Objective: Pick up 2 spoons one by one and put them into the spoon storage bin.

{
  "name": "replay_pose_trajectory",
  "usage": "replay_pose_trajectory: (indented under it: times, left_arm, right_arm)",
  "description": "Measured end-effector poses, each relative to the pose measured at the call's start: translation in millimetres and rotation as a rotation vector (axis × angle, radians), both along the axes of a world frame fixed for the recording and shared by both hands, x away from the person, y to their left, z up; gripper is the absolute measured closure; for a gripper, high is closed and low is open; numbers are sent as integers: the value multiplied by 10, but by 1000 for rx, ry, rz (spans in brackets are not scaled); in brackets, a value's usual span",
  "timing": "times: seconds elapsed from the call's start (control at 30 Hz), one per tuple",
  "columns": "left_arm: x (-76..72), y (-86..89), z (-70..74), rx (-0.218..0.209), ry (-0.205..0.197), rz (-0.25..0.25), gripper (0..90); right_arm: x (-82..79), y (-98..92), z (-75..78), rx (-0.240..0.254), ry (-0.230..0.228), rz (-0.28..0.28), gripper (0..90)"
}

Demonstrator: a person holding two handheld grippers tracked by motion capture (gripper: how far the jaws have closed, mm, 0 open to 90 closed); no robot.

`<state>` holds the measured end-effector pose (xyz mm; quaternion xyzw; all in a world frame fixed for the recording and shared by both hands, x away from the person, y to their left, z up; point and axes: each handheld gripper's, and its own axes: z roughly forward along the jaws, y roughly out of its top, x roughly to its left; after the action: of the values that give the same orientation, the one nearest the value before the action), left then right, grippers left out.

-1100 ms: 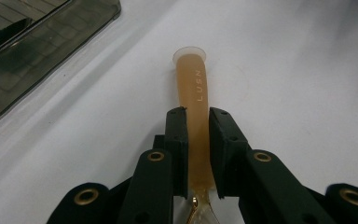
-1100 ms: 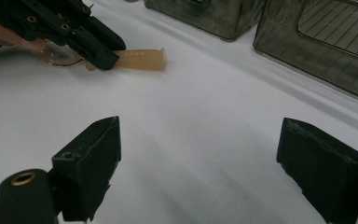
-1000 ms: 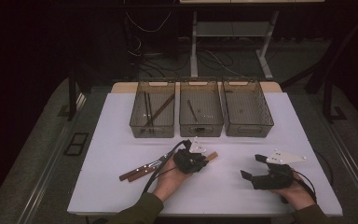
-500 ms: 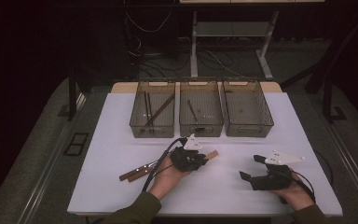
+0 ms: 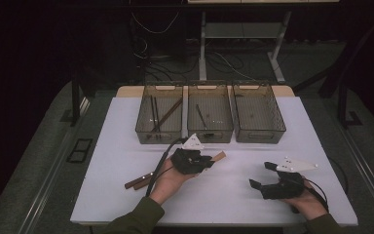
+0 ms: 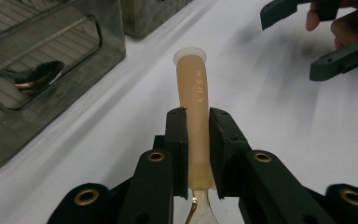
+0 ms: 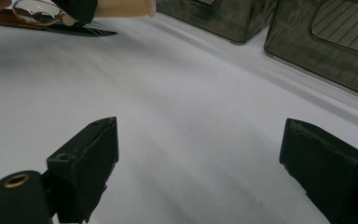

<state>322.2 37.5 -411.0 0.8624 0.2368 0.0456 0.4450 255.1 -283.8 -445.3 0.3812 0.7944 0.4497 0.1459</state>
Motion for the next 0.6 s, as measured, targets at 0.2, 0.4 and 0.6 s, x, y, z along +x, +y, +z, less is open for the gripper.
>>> replay_pose_trajectory:
  times: [0.2,0.4,0.6]
  left_arm:
    - [47,44,67,-8,-8,0,775]
    - [143,87,147,-16,-14,1,775]
    - [272,99,243,-25,-28,12,774]
  right_arm:
    - [3,-2,-1,3,0,-8,118]
    - [3,-2,-1,1,-3,-9,118]
    - [3,-12,-1,2,-6,-10,118]
